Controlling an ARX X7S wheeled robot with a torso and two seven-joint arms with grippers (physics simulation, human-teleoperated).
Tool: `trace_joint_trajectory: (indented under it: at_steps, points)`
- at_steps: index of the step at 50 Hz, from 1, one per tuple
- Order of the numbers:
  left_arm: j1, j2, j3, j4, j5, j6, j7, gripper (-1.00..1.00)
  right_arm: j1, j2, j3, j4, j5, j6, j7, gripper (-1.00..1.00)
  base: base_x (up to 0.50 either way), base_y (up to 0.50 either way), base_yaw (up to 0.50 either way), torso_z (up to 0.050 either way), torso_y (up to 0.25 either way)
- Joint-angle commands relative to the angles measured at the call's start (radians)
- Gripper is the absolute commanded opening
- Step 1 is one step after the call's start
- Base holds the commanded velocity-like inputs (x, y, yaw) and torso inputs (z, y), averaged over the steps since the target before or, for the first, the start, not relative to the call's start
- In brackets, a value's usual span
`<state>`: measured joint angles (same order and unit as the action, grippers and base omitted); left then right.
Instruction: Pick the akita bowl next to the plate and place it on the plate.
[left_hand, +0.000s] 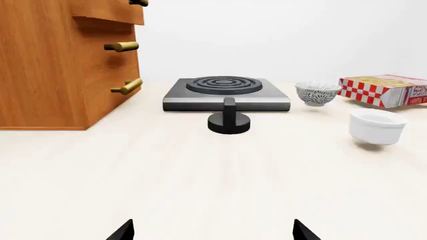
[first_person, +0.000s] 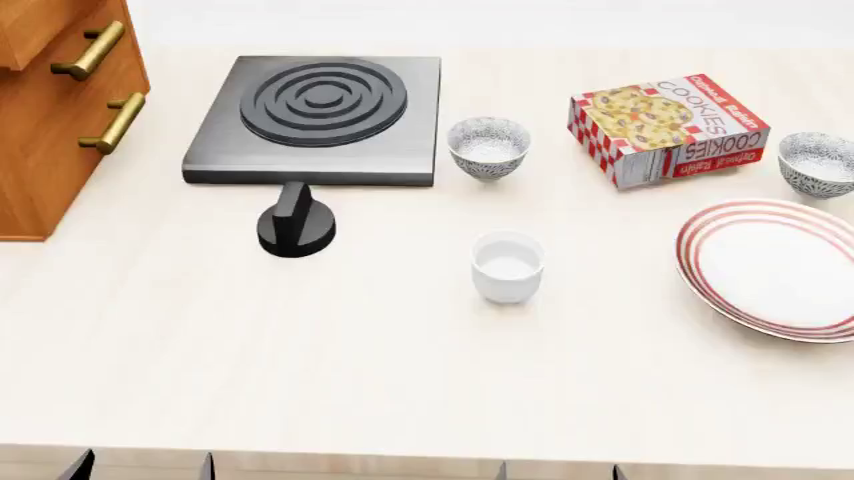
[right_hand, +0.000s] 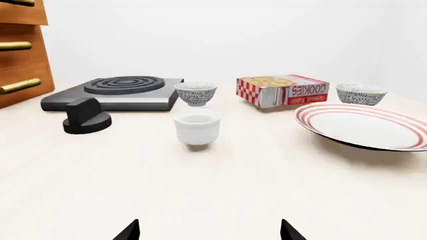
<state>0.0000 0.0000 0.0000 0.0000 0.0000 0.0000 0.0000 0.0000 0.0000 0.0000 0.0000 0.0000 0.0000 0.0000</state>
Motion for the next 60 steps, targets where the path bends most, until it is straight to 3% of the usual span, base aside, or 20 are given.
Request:
trace_joint_trajectory:
  at_steps: [1,21,25,30,40,48,60]
  points:
    - [-0.001,-0.016,0.018,-0.006,-0.016,0.005,-0.018,1.0,-0.001,0.014,-0.016,0.002,0.019,0.002,0.025,1.0,0.0,0.0,0.0,0.0,0.0]
    - [-0.004,-0.059,0.061,0.008,-0.091,-0.007,-0.065,1.0,-0.006,0.059,-0.07,-0.022,0.061,0.018,0.097,1.0,0.0,0.0,0.0,0.0,0.0]
    - [0.005,-0.078,0.055,0.106,-0.175,-0.067,-0.026,1.0,-0.021,0.074,-0.094,-0.029,0.052,-0.041,0.085,1.0,0.0,0.0,0.0,0.0,0.0]
    - [-0.005,-0.128,0.0,0.327,-0.356,-0.255,-0.004,1.0,-0.027,0.085,-0.111,-0.14,0.089,0.066,0.067,1.0,0.0,0.0,0.0,0.0,0.0]
    - [-0.088,-0.206,-0.165,0.376,-0.484,-0.381,-0.074,1.0,0.031,0.112,-0.13,-0.499,0.193,0.399,0.063,1.0,0.0,0.0,0.0,0.0,0.0]
    - [-0.12,-0.247,-0.267,0.351,-0.546,-0.399,-0.093,1.0,0.113,0.127,-0.105,-0.69,0.296,0.586,0.082,1.0,0.0,0.0,0.0,0.0,0.0]
    - [-0.086,-0.269,-0.313,0.273,-0.505,-0.321,-0.078,1.0,0.223,0.138,-0.007,-0.817,0.409,0.697,0.123,1.0,0.0,0.0,0.0,0.0,0.0]
